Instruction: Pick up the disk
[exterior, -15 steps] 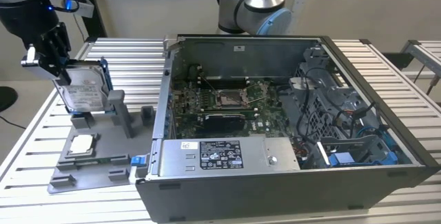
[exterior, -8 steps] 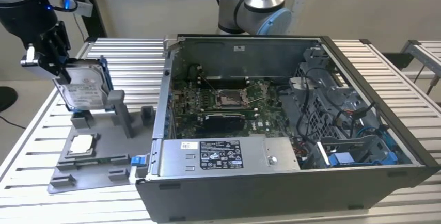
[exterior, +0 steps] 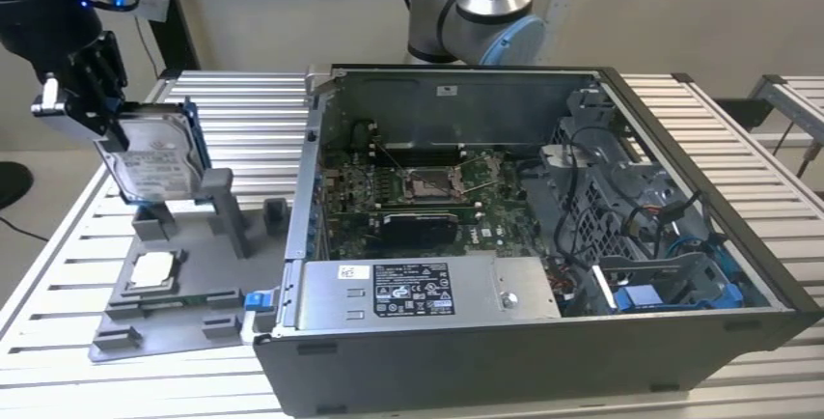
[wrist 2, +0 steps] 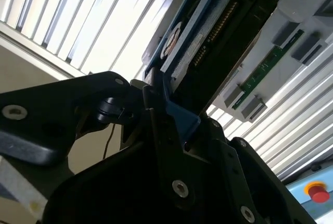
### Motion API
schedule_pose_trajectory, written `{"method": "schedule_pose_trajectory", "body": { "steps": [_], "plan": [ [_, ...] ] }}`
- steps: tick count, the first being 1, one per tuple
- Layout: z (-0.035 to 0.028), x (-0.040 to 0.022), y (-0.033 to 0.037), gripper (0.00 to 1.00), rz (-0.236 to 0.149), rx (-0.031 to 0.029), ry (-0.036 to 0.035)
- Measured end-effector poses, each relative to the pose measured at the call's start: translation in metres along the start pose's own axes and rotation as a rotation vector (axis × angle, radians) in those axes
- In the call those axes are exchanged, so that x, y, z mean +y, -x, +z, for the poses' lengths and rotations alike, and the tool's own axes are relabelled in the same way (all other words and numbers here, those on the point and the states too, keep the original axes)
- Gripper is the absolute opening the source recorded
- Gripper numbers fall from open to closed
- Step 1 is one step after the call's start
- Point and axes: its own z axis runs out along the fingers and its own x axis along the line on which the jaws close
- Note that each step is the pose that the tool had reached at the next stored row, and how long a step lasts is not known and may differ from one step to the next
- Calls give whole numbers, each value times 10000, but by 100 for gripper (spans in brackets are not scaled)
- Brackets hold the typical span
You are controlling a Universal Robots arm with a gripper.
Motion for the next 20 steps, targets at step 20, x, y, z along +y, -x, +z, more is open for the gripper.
{"method": "schedule_pose_trajectory", "body": {
  "steps": [20],
  "plan": [
    [-601, -8, 50, 0, -97, 53, -600]
  ]
}}
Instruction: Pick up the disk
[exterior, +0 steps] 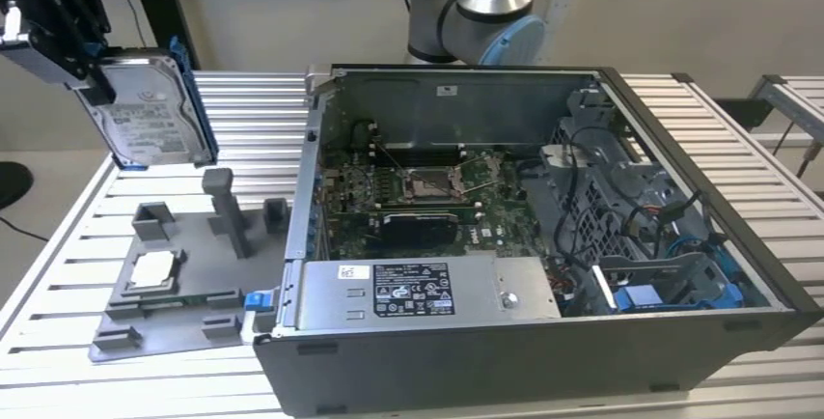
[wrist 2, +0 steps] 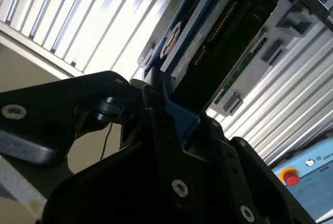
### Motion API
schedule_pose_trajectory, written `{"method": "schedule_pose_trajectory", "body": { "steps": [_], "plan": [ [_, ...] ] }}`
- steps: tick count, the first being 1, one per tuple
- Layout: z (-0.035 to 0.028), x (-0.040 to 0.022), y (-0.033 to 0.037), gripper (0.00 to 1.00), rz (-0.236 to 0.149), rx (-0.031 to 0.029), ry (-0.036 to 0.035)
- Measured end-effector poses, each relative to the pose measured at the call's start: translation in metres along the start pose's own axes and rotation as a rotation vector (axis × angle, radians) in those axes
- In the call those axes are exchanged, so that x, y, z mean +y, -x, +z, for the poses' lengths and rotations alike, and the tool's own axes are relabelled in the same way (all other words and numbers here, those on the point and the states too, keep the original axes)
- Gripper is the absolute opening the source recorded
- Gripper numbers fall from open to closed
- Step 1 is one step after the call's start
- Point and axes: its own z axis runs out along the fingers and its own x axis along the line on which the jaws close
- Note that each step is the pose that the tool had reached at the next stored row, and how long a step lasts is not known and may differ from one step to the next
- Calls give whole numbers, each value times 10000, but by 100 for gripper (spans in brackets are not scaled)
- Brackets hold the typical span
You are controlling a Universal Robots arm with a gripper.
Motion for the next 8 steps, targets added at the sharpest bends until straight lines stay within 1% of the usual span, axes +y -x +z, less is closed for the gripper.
{"method": "schedule_pose_trajectory", "body": {
  "steps": [6, 8],
  "plan": [
    [-268, -20, 16, 0, -1, 0, -14],
    [-346, -26, 18, 0, -2, 1, -23]
  ]
}}
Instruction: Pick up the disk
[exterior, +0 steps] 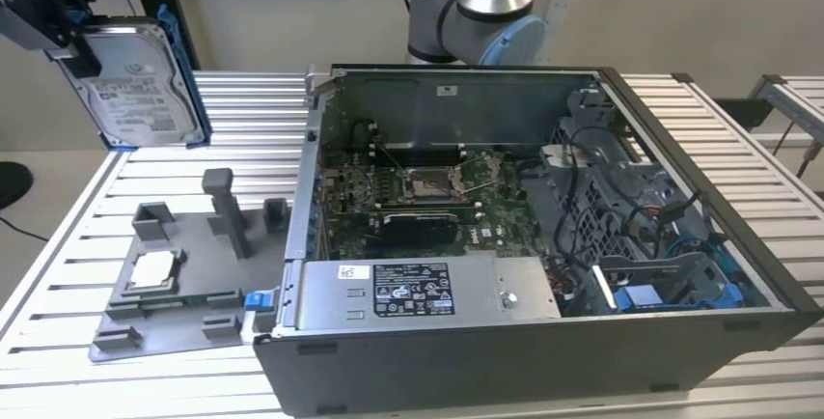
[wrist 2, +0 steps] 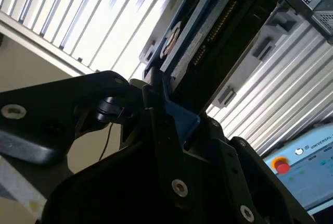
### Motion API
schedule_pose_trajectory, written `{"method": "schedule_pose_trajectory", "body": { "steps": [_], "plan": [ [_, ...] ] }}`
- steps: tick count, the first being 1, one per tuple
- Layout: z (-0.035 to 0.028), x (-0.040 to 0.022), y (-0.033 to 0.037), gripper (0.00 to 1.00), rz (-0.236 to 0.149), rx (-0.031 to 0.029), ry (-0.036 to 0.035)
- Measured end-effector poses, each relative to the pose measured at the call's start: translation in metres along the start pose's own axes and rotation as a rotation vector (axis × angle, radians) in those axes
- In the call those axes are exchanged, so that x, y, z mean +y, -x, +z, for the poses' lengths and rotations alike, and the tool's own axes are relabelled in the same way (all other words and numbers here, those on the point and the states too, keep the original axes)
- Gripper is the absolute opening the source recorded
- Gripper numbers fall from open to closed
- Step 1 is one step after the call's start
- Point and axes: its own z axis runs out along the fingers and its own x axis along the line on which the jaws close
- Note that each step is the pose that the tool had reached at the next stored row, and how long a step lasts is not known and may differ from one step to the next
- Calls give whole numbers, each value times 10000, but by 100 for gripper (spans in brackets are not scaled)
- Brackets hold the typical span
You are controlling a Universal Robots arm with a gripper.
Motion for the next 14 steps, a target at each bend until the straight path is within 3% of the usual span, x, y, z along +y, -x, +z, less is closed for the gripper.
{"method": "schedule_pose_trajectory", "body": {
  "steps": [8, 14],
  "plan": [
    [-299, -23, 9, 0, -3, 3, -37],
    [-371, -29, 12, 0, -7, 6, -79]
  ]
}}
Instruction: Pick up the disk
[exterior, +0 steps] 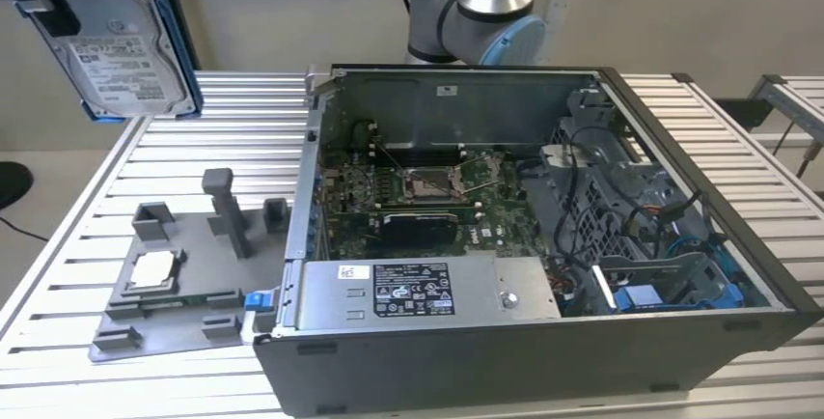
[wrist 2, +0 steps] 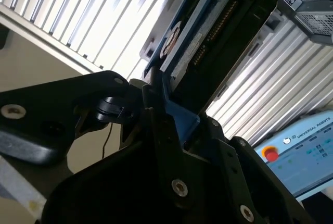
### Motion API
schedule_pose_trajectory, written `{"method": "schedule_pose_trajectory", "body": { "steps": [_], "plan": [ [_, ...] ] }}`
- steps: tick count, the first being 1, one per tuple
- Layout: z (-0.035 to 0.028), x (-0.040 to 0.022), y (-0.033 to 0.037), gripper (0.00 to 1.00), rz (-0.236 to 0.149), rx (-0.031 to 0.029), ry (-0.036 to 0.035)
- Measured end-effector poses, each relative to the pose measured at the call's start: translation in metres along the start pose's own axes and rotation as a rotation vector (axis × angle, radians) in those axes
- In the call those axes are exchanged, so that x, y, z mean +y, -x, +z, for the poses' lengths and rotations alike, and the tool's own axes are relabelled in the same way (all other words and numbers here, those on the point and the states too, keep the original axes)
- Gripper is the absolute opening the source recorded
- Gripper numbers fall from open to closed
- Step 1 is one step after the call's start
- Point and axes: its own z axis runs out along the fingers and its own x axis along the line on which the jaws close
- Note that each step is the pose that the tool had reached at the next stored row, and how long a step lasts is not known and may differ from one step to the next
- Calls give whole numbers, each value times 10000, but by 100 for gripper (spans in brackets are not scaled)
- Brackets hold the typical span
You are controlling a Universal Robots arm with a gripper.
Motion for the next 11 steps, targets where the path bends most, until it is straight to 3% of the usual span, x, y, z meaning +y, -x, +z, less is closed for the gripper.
{"method": "schedule_pose_trajectory", "body": {
  "steps": [11],
  "plan": [
    [-49, -4, 4, 0, -3, 3, -33]
  ]
}}
